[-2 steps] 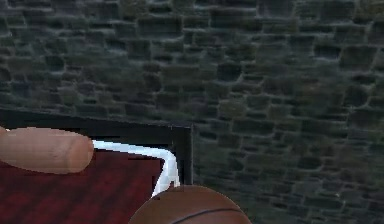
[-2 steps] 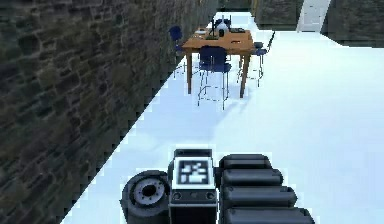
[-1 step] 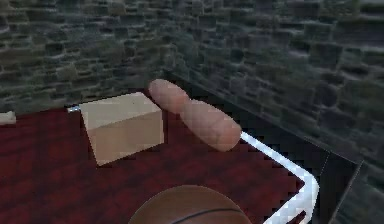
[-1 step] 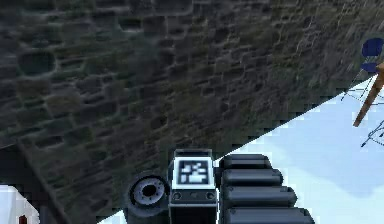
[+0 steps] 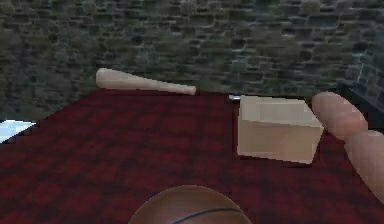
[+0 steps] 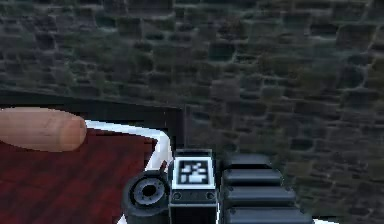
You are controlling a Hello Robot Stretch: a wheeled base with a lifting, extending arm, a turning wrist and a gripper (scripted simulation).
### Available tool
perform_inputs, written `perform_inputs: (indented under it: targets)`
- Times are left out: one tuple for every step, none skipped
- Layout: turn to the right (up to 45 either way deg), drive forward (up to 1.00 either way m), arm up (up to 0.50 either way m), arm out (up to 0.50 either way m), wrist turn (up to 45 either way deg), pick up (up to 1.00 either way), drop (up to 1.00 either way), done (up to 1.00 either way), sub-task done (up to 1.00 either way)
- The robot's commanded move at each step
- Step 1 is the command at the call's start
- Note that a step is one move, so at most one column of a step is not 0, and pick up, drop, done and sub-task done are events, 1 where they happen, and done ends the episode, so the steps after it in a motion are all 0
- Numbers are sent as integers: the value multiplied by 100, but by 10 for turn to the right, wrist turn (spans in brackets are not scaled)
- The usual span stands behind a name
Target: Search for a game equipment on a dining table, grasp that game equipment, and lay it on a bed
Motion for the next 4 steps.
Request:
perform_inputs:
  targets:
    - [-450,0,0,0,0,0,0,0,0]
    - [-330,0,0,0,0,0,0,0,0]
    - [0,0,0,48,0,0,0,0,0]
    - [0,0,0,0,450,0,0,0,0]
